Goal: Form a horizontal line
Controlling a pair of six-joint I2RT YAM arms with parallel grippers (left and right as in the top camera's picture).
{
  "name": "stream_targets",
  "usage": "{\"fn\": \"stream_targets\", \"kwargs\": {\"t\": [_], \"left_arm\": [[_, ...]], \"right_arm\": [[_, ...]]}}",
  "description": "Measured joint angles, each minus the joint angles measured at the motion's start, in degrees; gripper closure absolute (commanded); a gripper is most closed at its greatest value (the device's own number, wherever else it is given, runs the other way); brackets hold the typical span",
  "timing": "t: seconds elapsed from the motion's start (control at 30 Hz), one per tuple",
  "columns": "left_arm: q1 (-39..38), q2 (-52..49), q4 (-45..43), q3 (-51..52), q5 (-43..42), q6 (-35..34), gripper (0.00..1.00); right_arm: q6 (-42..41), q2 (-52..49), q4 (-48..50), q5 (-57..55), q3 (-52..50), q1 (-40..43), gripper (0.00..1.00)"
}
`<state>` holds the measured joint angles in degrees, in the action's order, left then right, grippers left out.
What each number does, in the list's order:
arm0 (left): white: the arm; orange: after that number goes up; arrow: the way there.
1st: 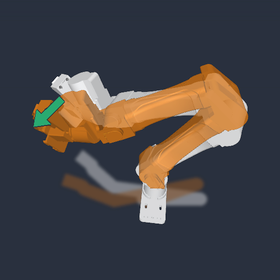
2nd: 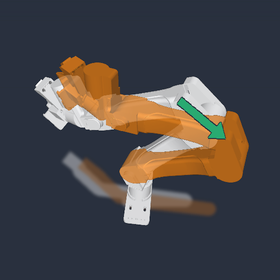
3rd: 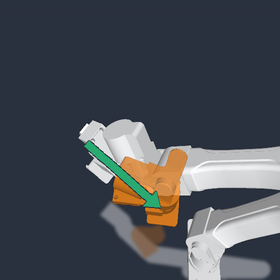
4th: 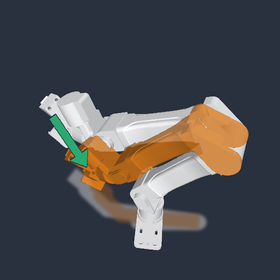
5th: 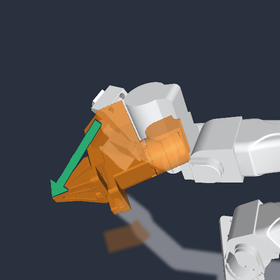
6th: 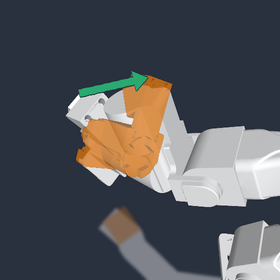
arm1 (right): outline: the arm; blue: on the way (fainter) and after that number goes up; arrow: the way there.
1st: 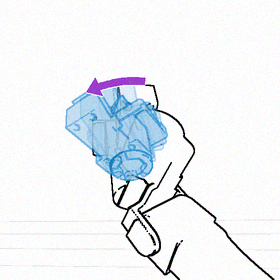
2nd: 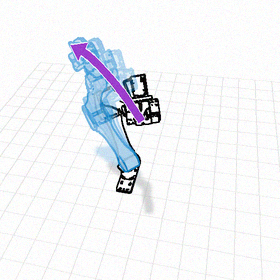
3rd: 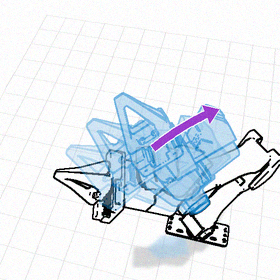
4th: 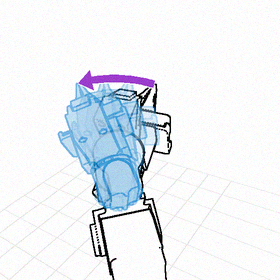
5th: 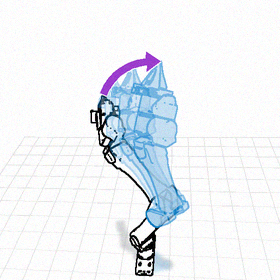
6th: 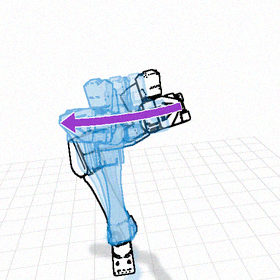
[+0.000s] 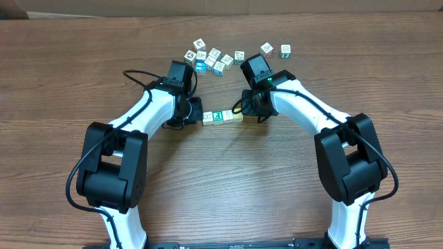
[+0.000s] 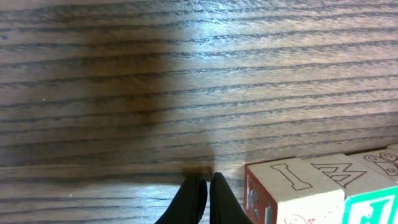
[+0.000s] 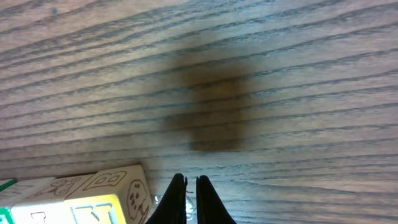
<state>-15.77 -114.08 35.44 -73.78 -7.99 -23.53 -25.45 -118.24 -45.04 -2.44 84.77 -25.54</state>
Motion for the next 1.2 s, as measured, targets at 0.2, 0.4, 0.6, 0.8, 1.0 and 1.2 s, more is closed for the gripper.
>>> {"fn": "stream_targets", "kwargs": {"t": [0.2, 0.4, 0.6, 0.8, 1.0, 1.2], "left_arm": [[-0.02, 0.00, -0.28, 0.00, -0.24, 0.02, 0.96], [-0.90, 0.00, -0.81, 0.00, -0.90, 1.29, 0.96], [-1.53, 0.00, -1.01, 0.00, -1.29, 1.70, 0.96], [-1.51, 0.00, -1.03, 0.00, -1.29, 1.73, 0.96], [-1.51, 0.00, -1.22, 0.00, -1.29, 1.73, 0.96], [-1.51, 0.00, -1.25, 0.00, -1.31, 1.92, 0.96]], "right_arm": [[0.02, 0.02, 0.00, 1.38, 0.00, 0.02, 0.96], [-0.02, 0.00, -0.66, 2.51, 0.00, 0.02, 0.96], [0.00, 0.00, -0.63, 3.52, 0.00, 0.02, 0.96], [-0.02, 0.00, -0.66, 5.14, 0.00, 0.00, 0.96], [0.00, 0.02, -0.63, 5.68, 0.00, 0.02, 0.96], [0.00, 0.02, -0.61, 6.67, 0.00, 0.00, 0.96]]}}
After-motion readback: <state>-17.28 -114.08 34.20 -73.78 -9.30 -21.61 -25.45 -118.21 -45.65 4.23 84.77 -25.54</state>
